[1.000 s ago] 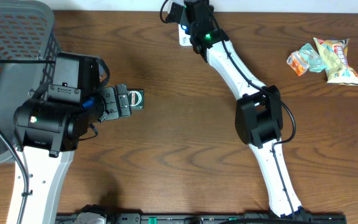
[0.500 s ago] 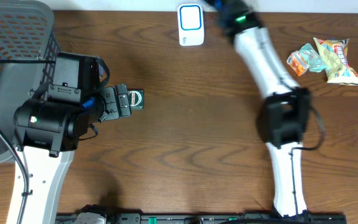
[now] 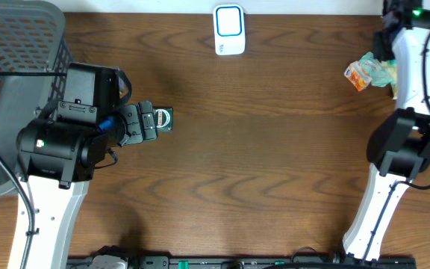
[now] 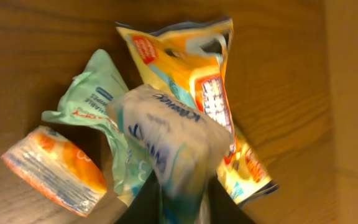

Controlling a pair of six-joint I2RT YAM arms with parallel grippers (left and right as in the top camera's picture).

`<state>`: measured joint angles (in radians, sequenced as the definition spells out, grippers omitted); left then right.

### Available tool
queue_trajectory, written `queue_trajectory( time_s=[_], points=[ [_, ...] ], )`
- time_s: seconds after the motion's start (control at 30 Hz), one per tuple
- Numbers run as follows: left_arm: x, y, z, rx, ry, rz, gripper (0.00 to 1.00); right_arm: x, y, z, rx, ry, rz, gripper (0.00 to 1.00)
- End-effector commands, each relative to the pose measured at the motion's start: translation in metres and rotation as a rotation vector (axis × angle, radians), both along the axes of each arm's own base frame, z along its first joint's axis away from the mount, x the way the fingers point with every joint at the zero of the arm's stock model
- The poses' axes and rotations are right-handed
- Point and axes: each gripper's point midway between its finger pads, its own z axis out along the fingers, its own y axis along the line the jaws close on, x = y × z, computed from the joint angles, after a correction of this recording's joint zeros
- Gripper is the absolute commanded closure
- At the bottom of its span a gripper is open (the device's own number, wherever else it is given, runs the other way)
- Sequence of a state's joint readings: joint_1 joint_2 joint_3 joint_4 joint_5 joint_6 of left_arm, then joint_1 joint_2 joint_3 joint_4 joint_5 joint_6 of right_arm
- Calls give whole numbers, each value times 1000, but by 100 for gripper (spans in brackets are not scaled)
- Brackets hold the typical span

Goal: Scan the item barcode
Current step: 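Carry the teal pack right and release it beside the snack bag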

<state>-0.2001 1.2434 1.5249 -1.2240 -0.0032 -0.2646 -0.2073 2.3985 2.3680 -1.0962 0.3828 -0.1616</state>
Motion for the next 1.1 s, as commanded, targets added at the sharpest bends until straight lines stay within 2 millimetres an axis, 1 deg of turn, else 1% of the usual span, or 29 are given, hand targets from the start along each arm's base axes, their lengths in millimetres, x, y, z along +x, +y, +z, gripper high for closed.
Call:
queue_trajectory(
  time_s=[0.0, 0.07, 0.1, 0.13, 0.2, 0.23, 0.27, 0.4, 0.43, 0.57, 0.63, 0.7, 0.73, 0.8, 0.87, 0.9, 0.93, 0.97, 1.0, 1.07],
  points=[
    [0, 1, 4, 7, -11, 2, 2, -3, 1, 0, 109, -31, -18, 37],
    [0, 1, 4, 7, -11, 2, 2, -5, -2, -1, 135, -40, -45, 27],
    [0, 1, 4, 7, -11, 2, 2, -6, -2, -2, 150, -44, -49, 20],
    [0, 1, 4, 7, -11, 2, 2, -6, 0, -3, 167, -43, -44, 13],
    [0, 1, 4, 7, -11, 2, 2, -5, 7, -5, 204, -45, -27, 5],
    [0, 1, 4, 7, -11, 2, 2, -3, 14, -6, 237, -48, -11, 1],
    [0, 1, 4, 7, -11, 2, 2, -1, 23, -7, 272, -53, 9, 1],
    [0, 1, 4, 7, -11, 2, 2, 11, 69, -7, 452, -84, 115, 1],
    [0, 1, 4, 7, -11, 2, 2, 15, 88, -5, 507, -94, 156, 1],
    [0, 1, 4, 7, -11, 2, 2, 18, 112, 6, 515, -106, 198, 1],
    [0, 1, 4, 7, -11, 2, 2, 19, 130, 13, 529, -112, 234, 1],
    [0, 1, 4, 7, -11, 2, 2, 20, 155, 20, 578, -119, 279, 1],
    [0, 1, 4, 7, -11, 2, 2, 20, 171, 24, 621, -123, 304, 1],
    [0, 1, 4, 7, -11, 2, 2, 18, 211, 31, 747, -124, 368, 1],
    [0, 1, 4, 7, -11, 2, 2, 12, 250, 38, 868, -110, 450, 1],
    [0, 1, 4, 7, -11, 2, 2, 9, 263, 40, 903, -101, 478, 1],
    [0, 1, 4, 7, -11, 2, 2, 5, 280, 43, 934, -92, 511, 1],
    [0, 1, 4, 7, -11, 2, 2, 3, 293, 44, 951, -83, 535, 1],
    [0, 1, 4, 7, -11, 2, 3, -2, 311, 46, 966, -70, 569, 1],
    [0, 1, 4, 7, -11, 2, 2, -9, 338, 46, 979, -45, 618, 1]
  ],
)
